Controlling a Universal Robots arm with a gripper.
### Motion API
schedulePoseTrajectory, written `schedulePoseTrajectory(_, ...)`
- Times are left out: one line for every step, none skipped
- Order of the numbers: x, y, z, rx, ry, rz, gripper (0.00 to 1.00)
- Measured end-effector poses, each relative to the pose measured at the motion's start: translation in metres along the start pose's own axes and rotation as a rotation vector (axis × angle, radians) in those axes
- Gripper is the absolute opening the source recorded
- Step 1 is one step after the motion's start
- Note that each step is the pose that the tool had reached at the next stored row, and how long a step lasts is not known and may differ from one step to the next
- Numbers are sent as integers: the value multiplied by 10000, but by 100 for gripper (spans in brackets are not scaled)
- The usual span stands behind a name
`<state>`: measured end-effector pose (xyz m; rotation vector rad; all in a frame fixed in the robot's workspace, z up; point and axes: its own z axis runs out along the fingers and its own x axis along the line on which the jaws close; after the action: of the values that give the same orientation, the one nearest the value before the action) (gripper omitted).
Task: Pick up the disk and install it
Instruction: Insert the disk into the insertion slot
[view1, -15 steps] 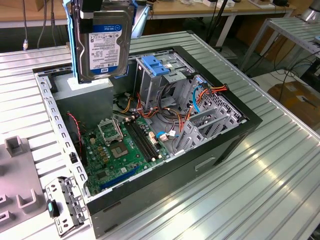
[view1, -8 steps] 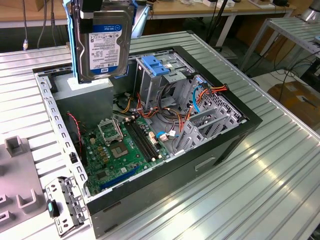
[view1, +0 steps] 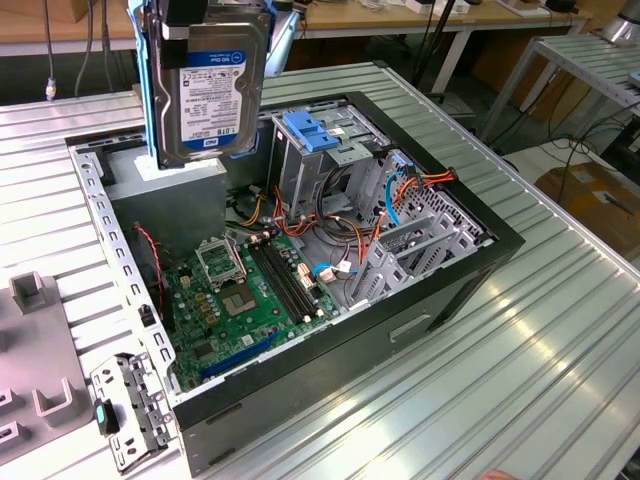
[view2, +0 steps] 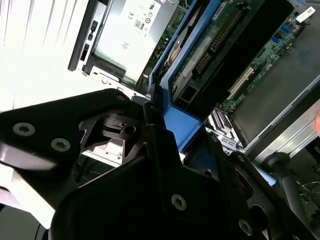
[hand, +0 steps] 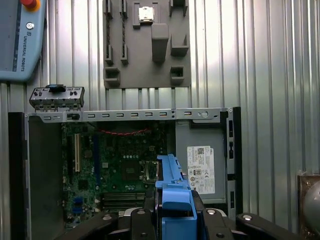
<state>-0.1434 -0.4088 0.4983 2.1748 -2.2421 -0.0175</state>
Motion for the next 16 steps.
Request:
schedulePoseTrajectory(14, 0, 1, -1, 8, 0, 37)
schedulePoseTrajectory(44, -1, 3, 0, 22, 1, 37)
schedulePoseTrajectory(84, -2, 5, 0, 39, 2, 37)
schedulePoseTrajectory(111, -4, 6, 1, 45, 1, 37)
schedulePoseTrajectory(128, -4, 7, 1, 50, 1, 37)
schedulePoseTrajectory(146, -5, 8, 2, 54, 2, 37)
schedulePoseTrajectory(168, -6, 9, 1, 59, 2, 37)
schedulePoseTrajectory(187, -7, 10, 2, 61, 1, 37)
schedulePoseTrajectory(217, -11, 11, 1, 64, 2, 37)
schedulePoseTrajectory(239, -13, 13, 1, 65, 2, 37)
schedulePoseTrajectory(269, -19, 16, 1, 68, 1, 37)
schedulePoseTrajectory(290, -24, 18, 2, 69, 2, 37)
schedulePoseTrajectory(312, -33, 21, 2, 72, 2, 37)
schedulePoseTrajectory(331, -46, 23, 2, 75, 2, 37)
schedulePoseTrajectory(349, -75, 28, 3, 76, 2, 37)
schedulePoseTrajectory(362, -121, 32, 2, 77, 2, 37)
